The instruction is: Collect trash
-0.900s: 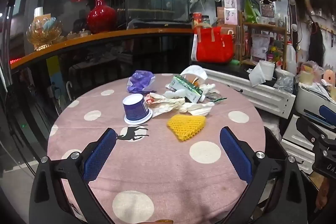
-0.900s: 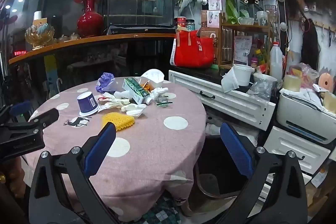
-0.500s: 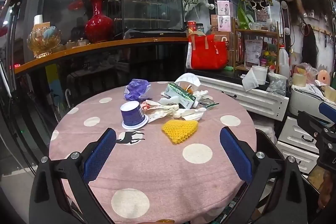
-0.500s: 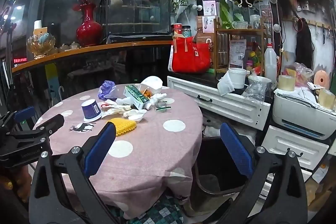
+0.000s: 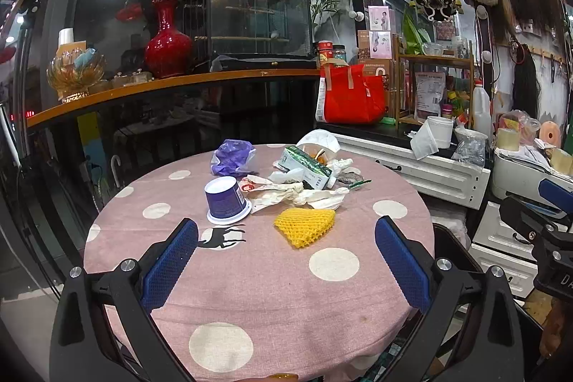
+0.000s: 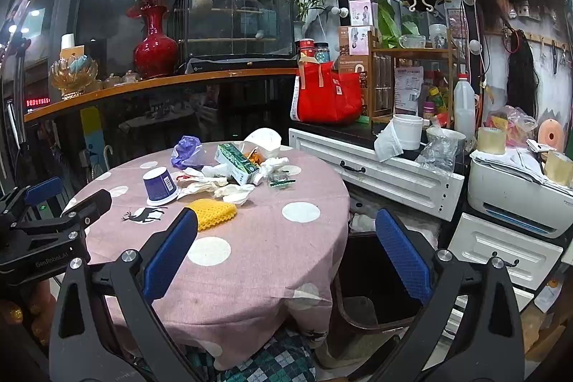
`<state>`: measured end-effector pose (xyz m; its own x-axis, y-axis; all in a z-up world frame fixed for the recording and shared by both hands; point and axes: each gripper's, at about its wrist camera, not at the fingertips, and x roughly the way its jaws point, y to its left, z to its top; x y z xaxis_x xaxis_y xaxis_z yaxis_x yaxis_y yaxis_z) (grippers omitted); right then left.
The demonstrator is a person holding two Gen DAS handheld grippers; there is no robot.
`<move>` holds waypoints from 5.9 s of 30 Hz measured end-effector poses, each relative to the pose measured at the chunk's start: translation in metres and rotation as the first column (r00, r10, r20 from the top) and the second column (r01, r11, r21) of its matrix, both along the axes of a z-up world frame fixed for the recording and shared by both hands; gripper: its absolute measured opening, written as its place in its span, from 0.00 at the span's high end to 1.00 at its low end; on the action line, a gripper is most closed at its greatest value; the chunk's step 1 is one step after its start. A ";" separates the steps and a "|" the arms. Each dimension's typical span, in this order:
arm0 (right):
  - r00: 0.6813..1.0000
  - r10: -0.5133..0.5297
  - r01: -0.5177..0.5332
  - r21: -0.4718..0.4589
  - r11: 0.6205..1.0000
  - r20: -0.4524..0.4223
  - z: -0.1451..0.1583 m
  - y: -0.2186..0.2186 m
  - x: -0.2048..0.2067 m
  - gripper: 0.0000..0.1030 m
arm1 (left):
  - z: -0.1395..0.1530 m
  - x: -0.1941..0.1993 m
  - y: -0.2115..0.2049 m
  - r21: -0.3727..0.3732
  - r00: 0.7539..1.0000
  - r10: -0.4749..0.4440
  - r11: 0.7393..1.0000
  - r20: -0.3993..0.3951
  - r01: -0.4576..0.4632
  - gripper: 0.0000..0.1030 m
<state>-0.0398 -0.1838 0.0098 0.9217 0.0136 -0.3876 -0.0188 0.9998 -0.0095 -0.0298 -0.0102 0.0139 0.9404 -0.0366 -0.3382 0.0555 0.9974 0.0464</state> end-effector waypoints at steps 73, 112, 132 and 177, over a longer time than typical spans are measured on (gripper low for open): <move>1.000 0.012 -0.012 0.008 1.000 -0.015 -0.004 -0.003 0.001 0.05 | -0.005 -0.003 -0.007 -0.005 1.000 -0.004 1.000 -0.018 0.004 0.05; 0.724 0.399 -0.474 0.015 0.880 -0.563 -0.120 0.126 0.254 0.05 | -0.060 0.228 0.100 -0.032 0.892 0.011 0.999 -0.452 -0.028 0.06; 0.705 0.382 -0.475 0.002 0.880 -0.598 -0.139 0.139 0.285 0.71 | -0.072 0.279 0.103 -0.043 0.893 0.050 0.996 -0.447 -0.078 0.34; 0.558 -0.041 0.265 0.131 0.955 -0.829 -0.275 -0.224 0.218 0.75 | -0.047 0.147 -0.214 -0.146 0.735 -0.573 0.814 -0.363 0.563 0.34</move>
